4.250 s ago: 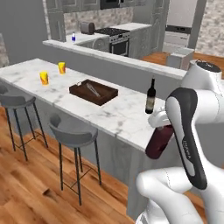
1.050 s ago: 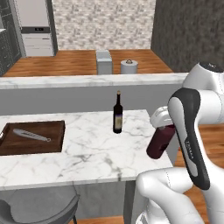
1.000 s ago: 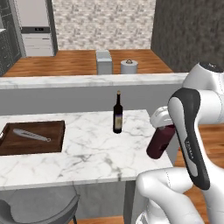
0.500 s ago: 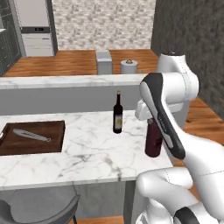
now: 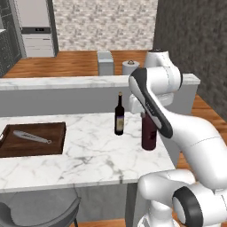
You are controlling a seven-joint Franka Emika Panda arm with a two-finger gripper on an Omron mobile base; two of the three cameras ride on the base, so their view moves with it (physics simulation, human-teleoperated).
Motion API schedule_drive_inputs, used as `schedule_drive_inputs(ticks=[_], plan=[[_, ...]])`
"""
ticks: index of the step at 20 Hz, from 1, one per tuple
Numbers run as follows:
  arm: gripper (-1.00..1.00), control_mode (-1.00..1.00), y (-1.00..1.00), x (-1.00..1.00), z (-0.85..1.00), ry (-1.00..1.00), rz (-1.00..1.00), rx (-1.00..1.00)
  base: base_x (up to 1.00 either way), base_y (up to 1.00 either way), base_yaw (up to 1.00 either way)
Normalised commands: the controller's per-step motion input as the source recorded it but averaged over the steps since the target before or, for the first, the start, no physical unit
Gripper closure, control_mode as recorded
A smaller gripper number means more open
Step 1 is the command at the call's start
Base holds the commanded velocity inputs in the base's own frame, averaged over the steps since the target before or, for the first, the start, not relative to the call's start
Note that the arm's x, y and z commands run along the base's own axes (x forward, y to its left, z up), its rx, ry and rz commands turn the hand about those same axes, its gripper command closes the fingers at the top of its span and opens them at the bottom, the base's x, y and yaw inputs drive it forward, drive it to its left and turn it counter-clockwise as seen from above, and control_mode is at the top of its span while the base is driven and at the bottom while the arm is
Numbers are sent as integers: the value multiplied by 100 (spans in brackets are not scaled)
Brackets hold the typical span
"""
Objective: Place the drinks on the dining counter in a tight cluster.
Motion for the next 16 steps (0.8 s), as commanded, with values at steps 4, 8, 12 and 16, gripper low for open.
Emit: schedule_drive_inputs(ticks=[4,8,12,16], plan=[[100,-100,0,75,-44,0,0,9,0,0,0],[100,-100,-1,59,-44,0,0,11,0,0,0],[100,-100,0,18,-8,0,0,0,0,0,0],[100,-100,0,30,-6,0,0,0,0,0,0]])
